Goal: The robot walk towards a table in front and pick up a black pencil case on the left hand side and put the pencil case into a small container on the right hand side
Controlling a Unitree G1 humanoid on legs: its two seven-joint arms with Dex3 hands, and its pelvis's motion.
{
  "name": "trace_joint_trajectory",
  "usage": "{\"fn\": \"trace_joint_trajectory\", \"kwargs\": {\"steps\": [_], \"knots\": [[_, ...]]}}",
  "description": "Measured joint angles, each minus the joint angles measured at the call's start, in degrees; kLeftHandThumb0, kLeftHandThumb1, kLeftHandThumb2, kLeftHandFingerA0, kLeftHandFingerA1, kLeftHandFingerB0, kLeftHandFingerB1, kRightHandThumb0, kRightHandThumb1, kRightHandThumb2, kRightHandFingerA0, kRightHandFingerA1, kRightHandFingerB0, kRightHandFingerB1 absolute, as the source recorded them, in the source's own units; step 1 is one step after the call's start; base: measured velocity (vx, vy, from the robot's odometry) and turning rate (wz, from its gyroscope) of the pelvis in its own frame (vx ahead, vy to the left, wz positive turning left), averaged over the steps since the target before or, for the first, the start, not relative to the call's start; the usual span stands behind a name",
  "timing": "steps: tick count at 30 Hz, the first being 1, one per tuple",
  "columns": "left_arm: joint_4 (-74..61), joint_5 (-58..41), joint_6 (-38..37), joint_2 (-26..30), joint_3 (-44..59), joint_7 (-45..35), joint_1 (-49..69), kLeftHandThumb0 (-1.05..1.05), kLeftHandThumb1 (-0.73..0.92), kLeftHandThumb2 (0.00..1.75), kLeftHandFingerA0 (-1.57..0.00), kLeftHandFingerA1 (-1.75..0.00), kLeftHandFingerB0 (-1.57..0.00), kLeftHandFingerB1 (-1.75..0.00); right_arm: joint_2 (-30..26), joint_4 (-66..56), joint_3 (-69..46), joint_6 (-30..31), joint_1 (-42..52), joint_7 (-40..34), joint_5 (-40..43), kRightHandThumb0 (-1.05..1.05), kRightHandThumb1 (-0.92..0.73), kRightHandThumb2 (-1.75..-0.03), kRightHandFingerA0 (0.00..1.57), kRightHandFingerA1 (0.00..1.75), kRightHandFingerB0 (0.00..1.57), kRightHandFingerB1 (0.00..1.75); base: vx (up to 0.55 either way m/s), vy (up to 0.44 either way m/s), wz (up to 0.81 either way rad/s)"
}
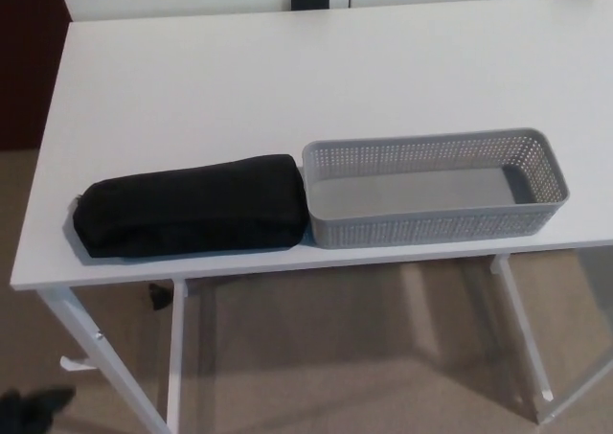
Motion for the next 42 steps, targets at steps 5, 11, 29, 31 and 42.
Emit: {"fn": "trace_joint_trajectory", "kwargs": {"steps": [5, 11, 29, 31, 42], "knots": [[-8.9, -4.3, 0.1, 3.0, 3.1, -0.1, -2.3, -0.46, 0.20, 0.55, -0.30, -0.48, -0.35, -0.38, 0.0, 0.0, 0.0, 0.0, -0.5, 0.0, 0.0, -0.34, -0.60, -0.58, 0.47, 0.41, 0.47, 0.38, 0.00, 0.000, 0.00], [-19.0, -9.6, 0.8, 7.8, 6.6, 0.0, -6.8, -0.16, 0.16, 0.78, -0.21, -0.58, -0.21, -0.56, 0.0, 0.2, 0.0, 0.0, -0.8, 0.0, 0.0, -0.32, -0.60, -0.58, 0.51, 0.43, 0.47, 0.39, 0.00, 0.000, 0.00], [-30.4, -8.8, 12.3, 17.3, -7.4, 0.2, -46.4, -0.52, 0.34, 0.74, 0.00, -0.22, 0.00, -0.16, 0.0, 0.7, -0.2, 0.1, -2.3, -0.1, 0.1, -0.32, -0.61, -0.58, 0.52, 0.42, 0.49, 0.39, 0.00, 0.000, 0.00], [-28.3, -6.9, 13.8, 17.2, -11.0, -0.1, -49.9, -0.53, 0.34, 0.73, 0.00, -0.18, 0.00, -0.14, 0.0, 0.6, -0.2, 0.1, -2.4, -0.1, 0.1, -0.32, -0.60, -0.58, 0.53, 0.43, 0.49, 0.39, 0.00, 0.000, 0.00], [-14.9, 3.2, 24.1, 15.6, -30.2, -2.5, -63.0, -0.67, 0.40, 0.77, 0.00, -0.02, 0.00, 0.00, 0.0, 0.0, -0.7, 0.3, -2.6, -0.1, 0.1, -0.34, -0.61, -0.58, 0.49, 0.42, 0.49, 0.39, 0.00, 0.000, 0.00]]}}
